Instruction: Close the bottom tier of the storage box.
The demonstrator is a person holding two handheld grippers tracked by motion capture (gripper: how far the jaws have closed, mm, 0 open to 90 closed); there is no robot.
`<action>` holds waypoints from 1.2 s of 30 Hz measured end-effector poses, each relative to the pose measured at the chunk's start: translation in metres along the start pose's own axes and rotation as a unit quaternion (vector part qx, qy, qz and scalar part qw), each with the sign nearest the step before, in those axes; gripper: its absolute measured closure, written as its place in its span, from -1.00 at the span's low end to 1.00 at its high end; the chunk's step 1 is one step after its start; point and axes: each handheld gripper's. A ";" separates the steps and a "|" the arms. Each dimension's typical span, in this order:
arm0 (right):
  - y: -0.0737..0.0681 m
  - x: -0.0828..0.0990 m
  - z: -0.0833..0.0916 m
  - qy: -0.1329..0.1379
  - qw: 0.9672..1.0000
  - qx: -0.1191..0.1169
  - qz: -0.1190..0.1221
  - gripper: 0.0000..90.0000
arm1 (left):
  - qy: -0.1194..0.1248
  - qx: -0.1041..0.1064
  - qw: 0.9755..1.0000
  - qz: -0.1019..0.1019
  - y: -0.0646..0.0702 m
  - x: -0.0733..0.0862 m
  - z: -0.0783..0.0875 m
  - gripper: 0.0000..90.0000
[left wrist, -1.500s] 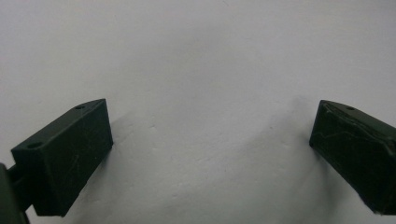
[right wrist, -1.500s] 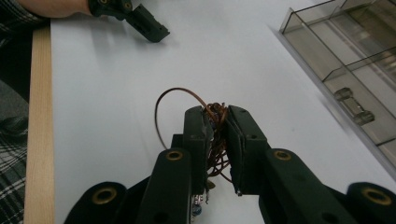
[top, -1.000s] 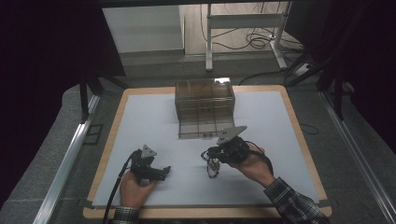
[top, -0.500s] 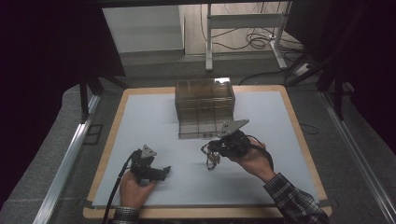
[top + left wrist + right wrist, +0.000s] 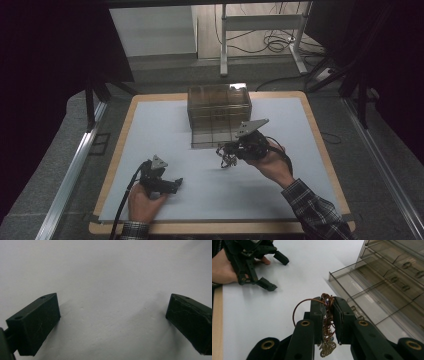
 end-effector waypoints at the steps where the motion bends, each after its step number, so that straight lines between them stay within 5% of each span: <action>1: 0.001 -0.001 0.000 0.001 1.000 0.000 0.001 0.72 | 0.000 0.000 1.000 0.000 0.000 0.000 0.000 -1.00; 36: 0.041 -0.026 -0.012 0.018 0.999 0.041 -0.026 0.72 | -0.001 0.000 1.000 0.000 0.000 0.000 0.000 -1.00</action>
Point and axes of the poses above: each handheld gripper's, and its own axes: z roughly backward along the jaws, x roughly out of its underside, y roughly to its right, and after that the axes turned 14 degrees about y, right-handed
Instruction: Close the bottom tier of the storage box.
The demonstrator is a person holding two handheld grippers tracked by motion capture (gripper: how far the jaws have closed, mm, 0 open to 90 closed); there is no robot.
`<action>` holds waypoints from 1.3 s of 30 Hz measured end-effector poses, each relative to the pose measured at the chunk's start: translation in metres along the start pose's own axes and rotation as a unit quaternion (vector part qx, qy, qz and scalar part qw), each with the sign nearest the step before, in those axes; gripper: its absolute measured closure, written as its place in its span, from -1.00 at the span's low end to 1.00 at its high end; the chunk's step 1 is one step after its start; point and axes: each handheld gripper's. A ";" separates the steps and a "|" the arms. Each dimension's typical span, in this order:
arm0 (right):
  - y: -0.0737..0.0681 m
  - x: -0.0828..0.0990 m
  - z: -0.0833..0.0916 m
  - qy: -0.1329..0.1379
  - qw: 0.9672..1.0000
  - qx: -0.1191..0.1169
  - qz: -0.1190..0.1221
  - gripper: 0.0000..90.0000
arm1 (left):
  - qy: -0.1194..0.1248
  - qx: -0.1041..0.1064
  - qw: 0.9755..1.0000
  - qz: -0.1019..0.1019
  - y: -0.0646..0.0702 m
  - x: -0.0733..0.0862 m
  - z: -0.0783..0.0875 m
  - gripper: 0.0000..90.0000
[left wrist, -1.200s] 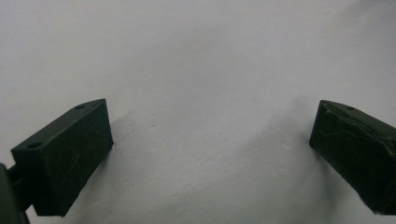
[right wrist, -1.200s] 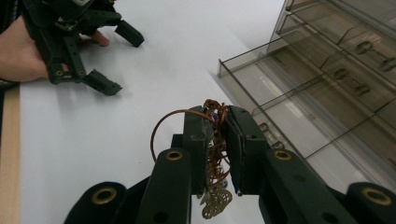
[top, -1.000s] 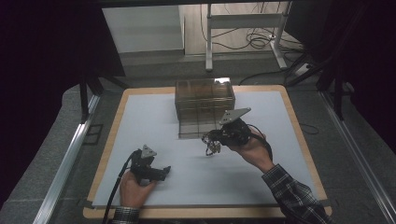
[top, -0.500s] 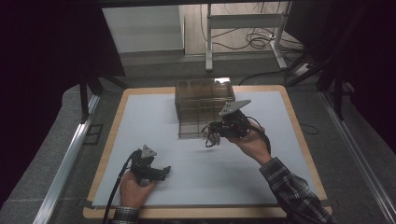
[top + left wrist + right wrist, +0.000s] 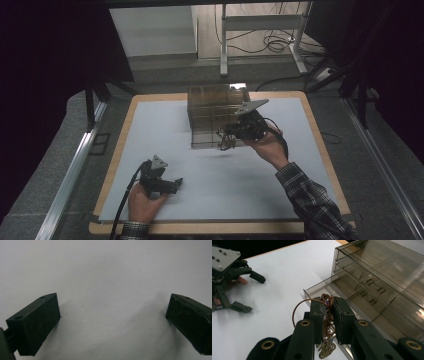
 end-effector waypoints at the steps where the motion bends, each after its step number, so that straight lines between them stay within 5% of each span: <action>1: 0.001 -0.001 0.000 0.000 1.000 0.001 -0.001 0.72 | 0.000 0.000 1.000 0.000 0.000 0.000 0.000 -1.00; 27: 0.019 -0.015 -0.024 0.004 0.999 0.037 0.001 0.72 | -0.001 0.000 1.000 0.000 0.000 0.000 0.000 -1.00; 39: 0.026 -0.006 -0.039 -0.005 0.999 0.046 0.002 0.72 | -0.001 0.001 1.000 0.000 0.000 0.000 0.000 -1.00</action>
Point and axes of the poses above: each handheld gripper's, and its own axes: z roughly backward along the jaws, x roughly out of its underside, y roughly to its right, and after that the axes turned 14 degrees about y, right-handed
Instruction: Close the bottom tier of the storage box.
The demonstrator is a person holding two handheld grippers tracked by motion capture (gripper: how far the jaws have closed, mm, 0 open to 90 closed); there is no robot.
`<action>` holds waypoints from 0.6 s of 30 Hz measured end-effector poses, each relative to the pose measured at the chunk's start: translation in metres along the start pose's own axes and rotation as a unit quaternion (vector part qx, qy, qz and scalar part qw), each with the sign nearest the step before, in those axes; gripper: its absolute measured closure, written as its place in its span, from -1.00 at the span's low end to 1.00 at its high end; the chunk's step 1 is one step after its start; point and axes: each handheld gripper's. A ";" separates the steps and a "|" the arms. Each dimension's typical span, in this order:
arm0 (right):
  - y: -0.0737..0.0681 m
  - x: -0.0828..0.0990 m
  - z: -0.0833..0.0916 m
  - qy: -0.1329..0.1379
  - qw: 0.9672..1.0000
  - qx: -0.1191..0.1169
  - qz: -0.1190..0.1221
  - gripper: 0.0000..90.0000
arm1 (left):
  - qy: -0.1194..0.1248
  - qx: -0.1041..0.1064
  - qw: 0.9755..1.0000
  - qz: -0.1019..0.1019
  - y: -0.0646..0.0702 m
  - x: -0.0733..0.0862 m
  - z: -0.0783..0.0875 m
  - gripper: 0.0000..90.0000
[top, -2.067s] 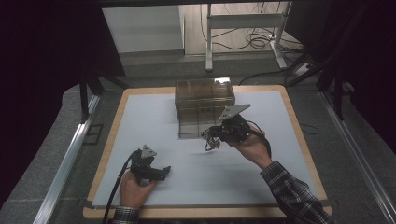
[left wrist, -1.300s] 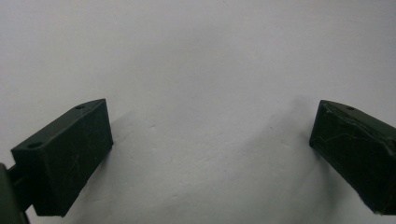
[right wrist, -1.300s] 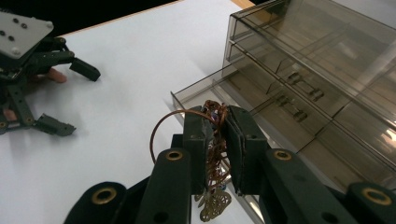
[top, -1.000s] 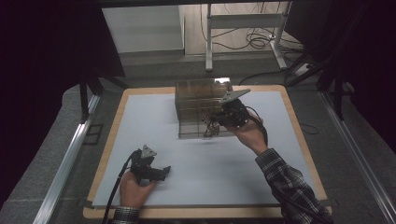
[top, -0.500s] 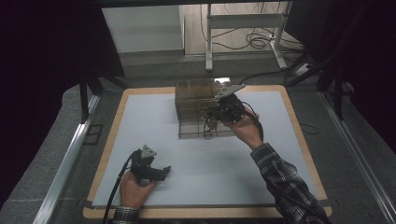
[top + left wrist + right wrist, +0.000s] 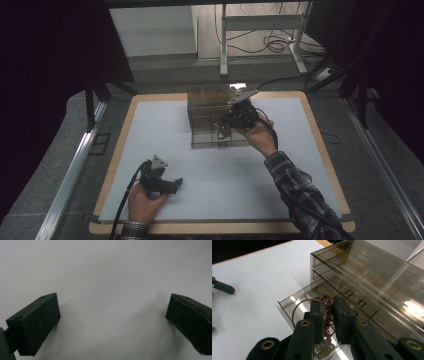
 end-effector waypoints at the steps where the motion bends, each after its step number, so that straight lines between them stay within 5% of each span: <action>1: 0.000 0.001 -0.001 -0.002 1.000 0.000 -0.001 0.72 | 0.000 0.000 1.000 0.000 0.000 0.000 0.000 -1.00; 18: 0.002 0.019 -0.021 -0.019 1.000 0.002 -0.001 0.72 | 0.001 0.000 1.000 0.000 0.000 0.000 0.000 -1.00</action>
Point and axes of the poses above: each handheld gripper's, and its own axes: z roughly backward along the jaws, x roughly out of its underside, y roughly to its right, and after that the axes turned 14 degrees about y, right-handed
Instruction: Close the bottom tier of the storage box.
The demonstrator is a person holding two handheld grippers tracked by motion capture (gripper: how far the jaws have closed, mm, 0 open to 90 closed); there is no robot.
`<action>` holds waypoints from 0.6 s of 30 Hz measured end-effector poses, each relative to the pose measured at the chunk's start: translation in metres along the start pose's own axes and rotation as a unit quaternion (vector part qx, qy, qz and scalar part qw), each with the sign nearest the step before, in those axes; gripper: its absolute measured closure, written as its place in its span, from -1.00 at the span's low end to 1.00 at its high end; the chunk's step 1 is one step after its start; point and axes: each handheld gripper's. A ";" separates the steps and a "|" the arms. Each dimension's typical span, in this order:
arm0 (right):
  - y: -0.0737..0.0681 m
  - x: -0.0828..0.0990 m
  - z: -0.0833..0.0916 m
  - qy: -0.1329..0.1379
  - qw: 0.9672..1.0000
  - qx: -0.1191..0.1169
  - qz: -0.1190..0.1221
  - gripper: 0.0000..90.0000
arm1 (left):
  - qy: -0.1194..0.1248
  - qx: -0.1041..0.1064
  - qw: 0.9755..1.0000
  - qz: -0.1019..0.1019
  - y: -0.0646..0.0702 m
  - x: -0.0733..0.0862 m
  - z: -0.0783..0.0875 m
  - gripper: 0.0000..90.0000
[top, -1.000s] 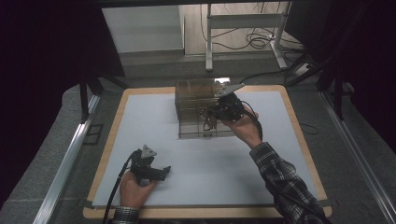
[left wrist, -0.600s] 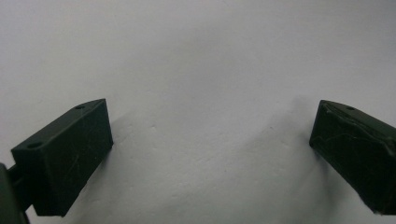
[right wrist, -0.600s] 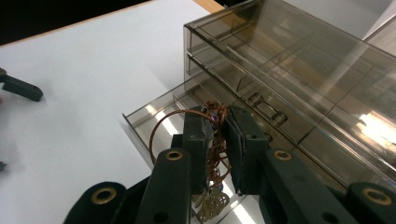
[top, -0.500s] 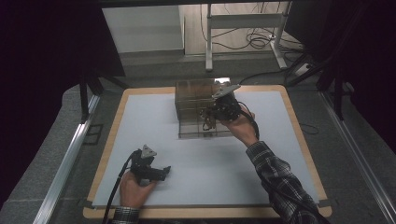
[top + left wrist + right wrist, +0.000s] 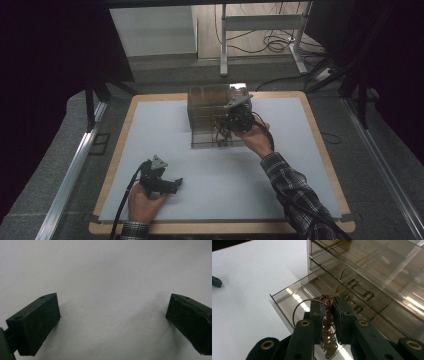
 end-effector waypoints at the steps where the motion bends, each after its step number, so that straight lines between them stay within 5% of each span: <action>1: 0.000 0.001 -0.001 0.000 1.000 0.000 0.000 0.72 | 0.000 0.000 1.000 0.000 0.000 0.000 0.000 -1.00; 18: -0.002 0.017 -0.015 -0.018 1.000 -0.007 -0.008 0.71 | 0.000 0.000 1.000 -0.001 0.000 0.000 0.000 -1.00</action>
Point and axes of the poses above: each handheld gripper's, and its own axes: z roughly backward along the jaws, x roughly out of its underside, y roughly to its right, and after that the axes turned 14 degrees about y, right-handed
